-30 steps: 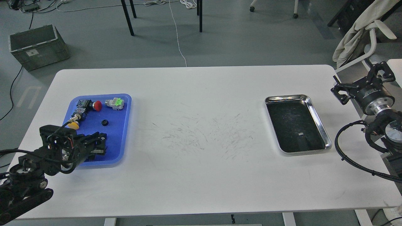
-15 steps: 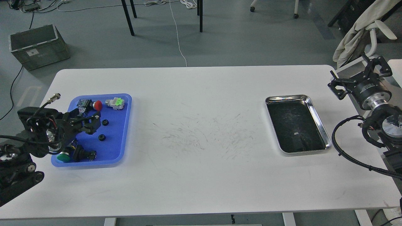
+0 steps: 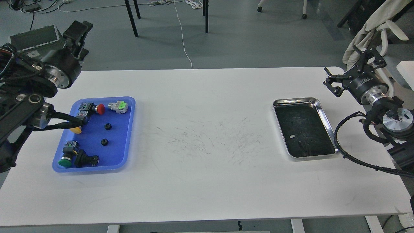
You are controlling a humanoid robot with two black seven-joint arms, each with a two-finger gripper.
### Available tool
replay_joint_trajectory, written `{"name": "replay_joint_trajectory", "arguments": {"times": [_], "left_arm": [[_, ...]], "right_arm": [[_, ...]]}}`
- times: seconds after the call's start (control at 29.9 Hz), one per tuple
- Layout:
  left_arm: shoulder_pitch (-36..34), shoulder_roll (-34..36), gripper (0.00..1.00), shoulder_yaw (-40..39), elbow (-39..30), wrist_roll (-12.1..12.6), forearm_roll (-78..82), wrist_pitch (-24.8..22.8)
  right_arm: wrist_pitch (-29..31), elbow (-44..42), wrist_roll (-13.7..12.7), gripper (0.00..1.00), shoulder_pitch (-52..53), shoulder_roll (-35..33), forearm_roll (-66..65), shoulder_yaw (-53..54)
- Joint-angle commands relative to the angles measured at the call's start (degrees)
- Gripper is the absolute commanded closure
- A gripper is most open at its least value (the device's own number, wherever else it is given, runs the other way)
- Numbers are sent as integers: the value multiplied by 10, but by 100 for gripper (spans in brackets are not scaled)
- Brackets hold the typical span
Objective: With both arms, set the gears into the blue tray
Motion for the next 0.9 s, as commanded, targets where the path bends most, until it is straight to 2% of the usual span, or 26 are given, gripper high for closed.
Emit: {"name": "replay_joint_trajectory", "arguments": {"times": [0.0, 0.1, 0.27, 0.47, 0.63, 0.87], "left_arm": [[2, -82, 2, -33, 66, -34, -70, -13], [0, -141, 2, -50, 151, -70, -126, -53], [-43, -191, 2, -69, 280, -105, -220, -124], [-84, -220, 2, -58, 422, -115, -334, -226], [-90, -225, 2, -60, 430, -116, -354, -235], [-87, -221, 2, -58, 408, -118, -362, -235]], "right_arm": [[0, 6, 0, 0, 6, 0, 0, -1], [0, 31, -2, 0, 7, 9, 0, -6], [-4, 73, -1, 0, 4, 19, 0, -21], [1, 86, 0, 0, -11, 26, 4, -16], [1, 153, 8, 0, -54, 27, 3, -4], [-3, 155, 14, 0, -86, 26, 3, 73]]}}
